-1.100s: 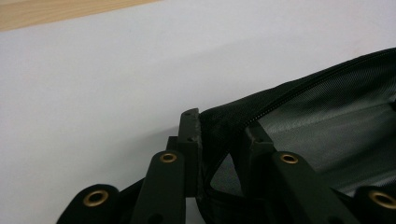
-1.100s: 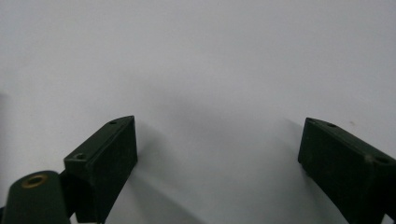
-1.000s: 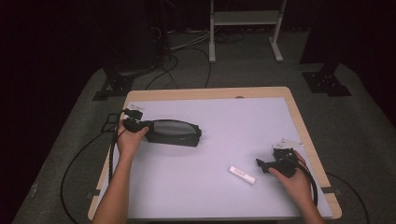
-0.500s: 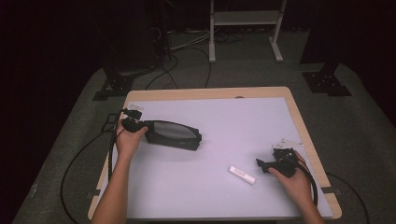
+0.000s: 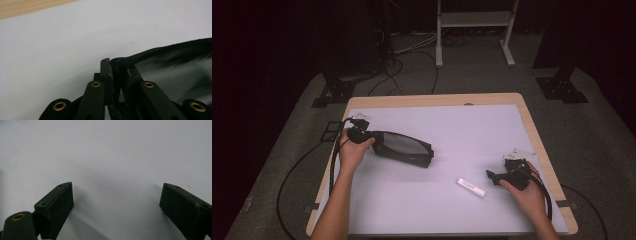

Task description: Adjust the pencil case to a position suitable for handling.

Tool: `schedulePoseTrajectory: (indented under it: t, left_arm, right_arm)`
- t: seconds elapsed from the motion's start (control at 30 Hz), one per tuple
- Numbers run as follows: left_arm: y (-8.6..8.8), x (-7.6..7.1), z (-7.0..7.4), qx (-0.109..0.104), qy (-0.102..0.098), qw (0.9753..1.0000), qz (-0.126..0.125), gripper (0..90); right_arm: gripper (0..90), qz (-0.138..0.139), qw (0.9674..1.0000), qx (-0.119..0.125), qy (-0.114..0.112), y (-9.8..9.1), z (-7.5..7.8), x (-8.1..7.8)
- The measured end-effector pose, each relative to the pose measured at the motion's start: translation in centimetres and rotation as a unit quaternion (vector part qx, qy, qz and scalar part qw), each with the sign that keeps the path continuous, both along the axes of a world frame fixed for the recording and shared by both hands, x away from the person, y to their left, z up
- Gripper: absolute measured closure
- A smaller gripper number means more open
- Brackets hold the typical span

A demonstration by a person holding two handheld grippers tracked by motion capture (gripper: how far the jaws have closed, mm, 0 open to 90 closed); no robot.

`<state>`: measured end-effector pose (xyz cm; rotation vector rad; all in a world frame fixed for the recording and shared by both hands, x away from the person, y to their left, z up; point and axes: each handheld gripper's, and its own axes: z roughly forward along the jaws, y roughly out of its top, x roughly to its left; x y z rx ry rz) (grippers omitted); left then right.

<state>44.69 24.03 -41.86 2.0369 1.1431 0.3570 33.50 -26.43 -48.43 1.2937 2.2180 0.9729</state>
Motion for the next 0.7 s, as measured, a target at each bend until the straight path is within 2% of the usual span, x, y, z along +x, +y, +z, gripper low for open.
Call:
schedulePoseTrajectory:
  t: [0.07, 0.43, 0.7]
  left_arm:
    - [-0.4, -0.2, 0.2, -0.006, -0.001, 0.9999, -0.008, 80.4]
    - [-2.0, -1.3, 0.8, -0.001, -0.001, 0.9989, -0.046, 80.5]
    - [-4.0, -2.2, 0.8, -0.006, 0.001, 0.9965, -0.084, 80.4]
  right_arm:
    - [10.7, 0.000, 1.0000, 0.000, 0.000, 0.0, 0.0, 0.0]
    - [10.7, 0.000, 1.0000, 0.000, 0.000, 0.0, 0.0, 0.0]
    - [10.8, 0.000, 1.0000, 0.000, 0.000, 0.0, 0.0, 0.0]
